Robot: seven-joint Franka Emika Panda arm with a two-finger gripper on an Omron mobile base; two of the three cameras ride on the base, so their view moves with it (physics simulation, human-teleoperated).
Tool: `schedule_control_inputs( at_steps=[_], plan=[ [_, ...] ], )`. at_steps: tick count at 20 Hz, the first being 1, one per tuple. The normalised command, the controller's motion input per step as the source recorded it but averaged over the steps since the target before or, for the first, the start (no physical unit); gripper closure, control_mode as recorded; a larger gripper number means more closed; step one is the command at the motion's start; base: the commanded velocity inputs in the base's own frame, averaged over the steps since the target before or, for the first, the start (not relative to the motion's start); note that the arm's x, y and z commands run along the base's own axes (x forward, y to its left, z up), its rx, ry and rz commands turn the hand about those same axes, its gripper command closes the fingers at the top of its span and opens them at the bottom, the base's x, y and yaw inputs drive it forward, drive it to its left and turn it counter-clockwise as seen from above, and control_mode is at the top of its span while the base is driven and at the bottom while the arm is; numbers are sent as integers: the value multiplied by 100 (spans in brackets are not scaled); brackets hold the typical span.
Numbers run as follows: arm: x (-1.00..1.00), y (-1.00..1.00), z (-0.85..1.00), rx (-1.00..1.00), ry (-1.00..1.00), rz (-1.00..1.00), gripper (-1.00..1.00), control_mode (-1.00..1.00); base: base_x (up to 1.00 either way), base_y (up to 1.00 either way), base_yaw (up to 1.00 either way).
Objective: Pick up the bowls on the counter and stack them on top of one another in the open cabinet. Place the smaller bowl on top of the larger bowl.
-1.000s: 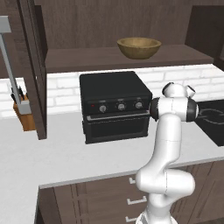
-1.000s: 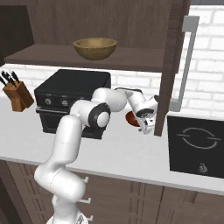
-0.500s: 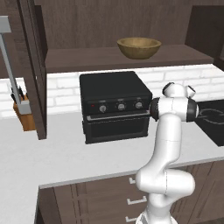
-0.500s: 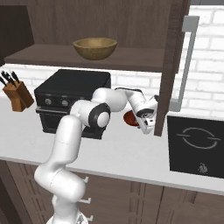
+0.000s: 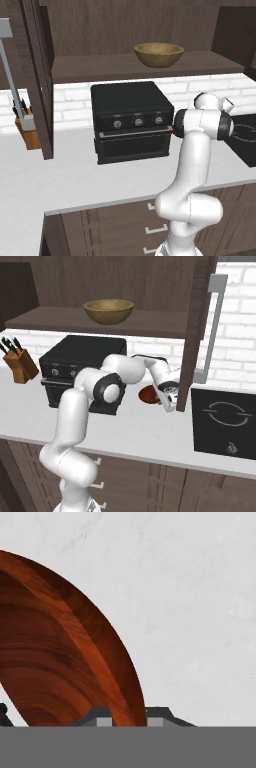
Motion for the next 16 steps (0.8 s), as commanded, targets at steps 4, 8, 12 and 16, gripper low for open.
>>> schedule_control_inputs(
  at_steps=[4, 8, 12, 16],
  plan=[
    [-98, 18, 54, 0, -12, 0, 100, -100, 0, 0, 0],
    [-85, 13, 61, 0, -15, 0, 100, -100, 0, 0, 0],
    [-77, 10, 71, 0, -13, 0, 100, -100, 0, 0, 0],
    [-72, 24, 87, -2, -13, -2, 100, -100, 0, 0, 0]
  ],
)
